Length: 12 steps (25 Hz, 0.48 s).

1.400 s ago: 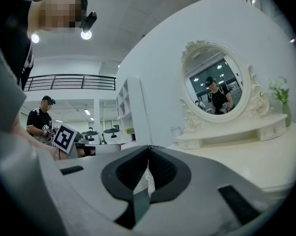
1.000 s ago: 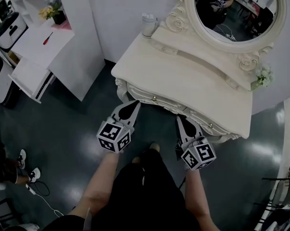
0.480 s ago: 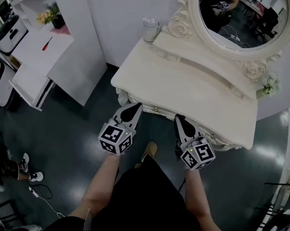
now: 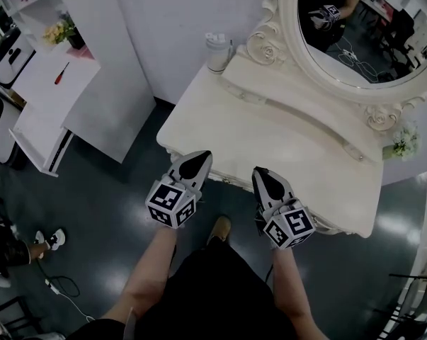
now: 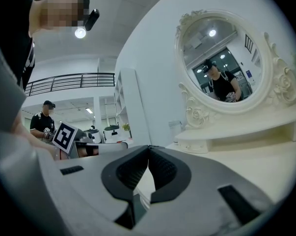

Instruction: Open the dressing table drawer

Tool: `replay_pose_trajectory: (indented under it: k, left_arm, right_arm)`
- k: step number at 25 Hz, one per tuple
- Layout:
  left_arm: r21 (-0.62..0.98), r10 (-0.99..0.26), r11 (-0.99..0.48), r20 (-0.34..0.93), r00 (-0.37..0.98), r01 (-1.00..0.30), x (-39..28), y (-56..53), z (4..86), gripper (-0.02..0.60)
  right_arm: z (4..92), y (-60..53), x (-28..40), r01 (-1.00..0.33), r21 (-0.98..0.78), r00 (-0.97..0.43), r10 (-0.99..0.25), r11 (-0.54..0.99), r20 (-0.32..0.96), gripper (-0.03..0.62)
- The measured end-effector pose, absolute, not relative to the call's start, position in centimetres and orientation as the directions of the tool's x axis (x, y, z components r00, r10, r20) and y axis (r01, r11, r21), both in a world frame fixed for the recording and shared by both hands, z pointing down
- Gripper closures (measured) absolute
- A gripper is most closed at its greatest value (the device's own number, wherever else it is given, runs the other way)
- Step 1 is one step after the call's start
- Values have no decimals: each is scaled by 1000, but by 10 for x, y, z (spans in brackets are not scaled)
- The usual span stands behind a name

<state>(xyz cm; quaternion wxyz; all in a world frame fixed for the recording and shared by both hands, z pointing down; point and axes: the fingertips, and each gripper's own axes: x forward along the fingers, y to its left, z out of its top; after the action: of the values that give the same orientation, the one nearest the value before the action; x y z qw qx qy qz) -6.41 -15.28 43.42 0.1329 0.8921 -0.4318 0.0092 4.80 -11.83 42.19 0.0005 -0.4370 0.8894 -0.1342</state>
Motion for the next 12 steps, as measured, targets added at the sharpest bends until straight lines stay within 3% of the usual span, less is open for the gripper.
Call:
replay_pose_trajectory:
  k: [12]
  left_arm:
    - [225,-753,-600,167,637,-768,-30,-221,445,580]
  right_arm:
    - [431,-187,76,-771,-256,-624,-772,582,122,588]
